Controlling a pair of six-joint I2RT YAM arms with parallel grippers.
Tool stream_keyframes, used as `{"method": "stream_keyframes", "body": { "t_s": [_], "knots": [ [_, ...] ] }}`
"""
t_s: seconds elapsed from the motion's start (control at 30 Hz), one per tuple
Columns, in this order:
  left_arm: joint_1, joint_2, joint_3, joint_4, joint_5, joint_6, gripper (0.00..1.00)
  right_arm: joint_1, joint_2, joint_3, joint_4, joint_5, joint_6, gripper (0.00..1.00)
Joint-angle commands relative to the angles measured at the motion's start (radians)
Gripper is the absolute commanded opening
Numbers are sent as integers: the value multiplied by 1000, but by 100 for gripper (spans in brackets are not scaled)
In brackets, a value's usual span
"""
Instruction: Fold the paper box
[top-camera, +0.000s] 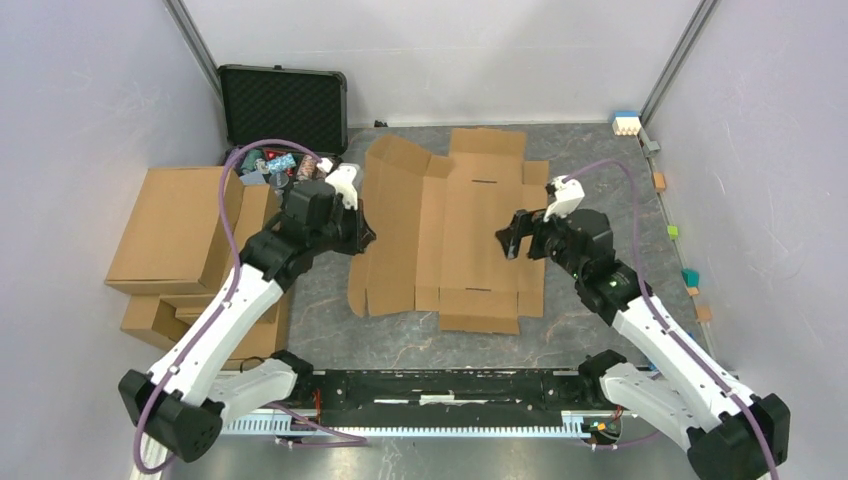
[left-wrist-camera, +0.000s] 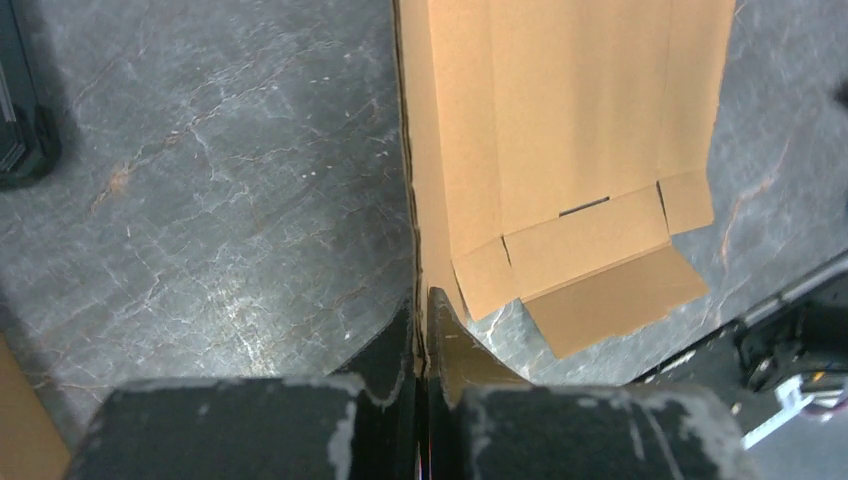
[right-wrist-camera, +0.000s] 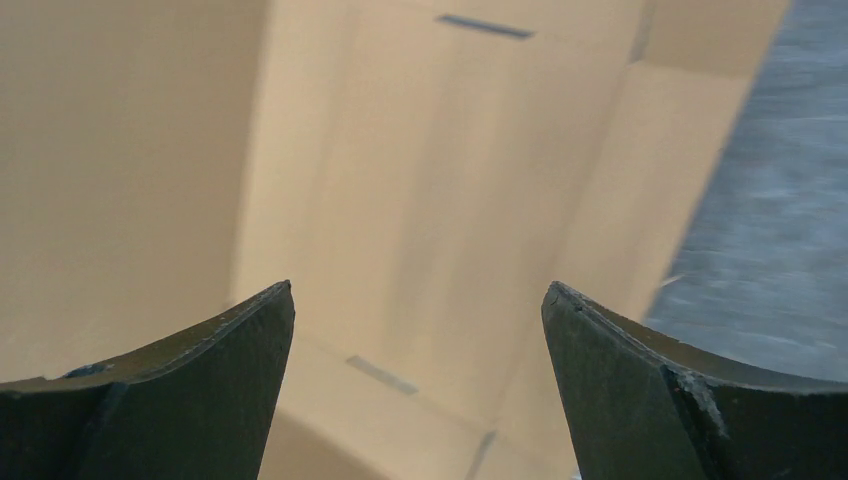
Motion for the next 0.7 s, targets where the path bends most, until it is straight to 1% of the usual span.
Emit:
{"method": "stream_keyframes", "body": {
  "t_s": [0.0, 0.03, 0.13, 0.2, 0.3, 0.33, 0.37, 0.43, 0.47, 0.57, 0.6, 0.63, 0.67],
  "knots": [
    [-50, -169, -83, 135, -73, 165, 2, -133, 11, -18, -4, 43, -172, 98],
    [-49, -204, -108, 167, -81, 162, 2, -165, 15, -27, -4, 34, -181, 98],
    [-49, -283, -165, 225, -95, 168, 2, -214, 8, -87, 23, -127, -193, 98],
    [-50, -333, -205, 277, -96, 163, 2, -215, -20, -147, 64, -258, -189, 98],
    [-50, -388, -261, 344, -94, 105, 2, -188, -49, -223, 110, -434, -157, 91],
    [-49, -397, -273, 358, -95, 74, 2, -156, -62, -245, 127, -447, -151, 89],
    [-49, -397, -280, 360, -98, 43, 2, -104, -77, -258, 132, -426, -155, 88],
    [-49, -391, -284, 360, -99, -19, 2, -4, -96, -281, 140, -317, -156, 86],
    [-49, -391, -289, 372, -84, -45, 2, 26, -99, -293, 144, -273, -154, 86],
    [-49, -399, -317, 428, -38, -80, 2, 43, -102, -321, 143, -195, -148, 85],
    [-49, -403, -320, 430, -40, -77, 2, 43, -102, -325, 143, -179, -154, 83],
    [-50, -402, -317, 425, -39, -70, 2, 42, -97, -330, 156, -190, -168, 75],
    [-50, -397, -312, 412, -38, -65, 2, 43, -88, -334, 182, -212, -171, 70]
  ]
}}
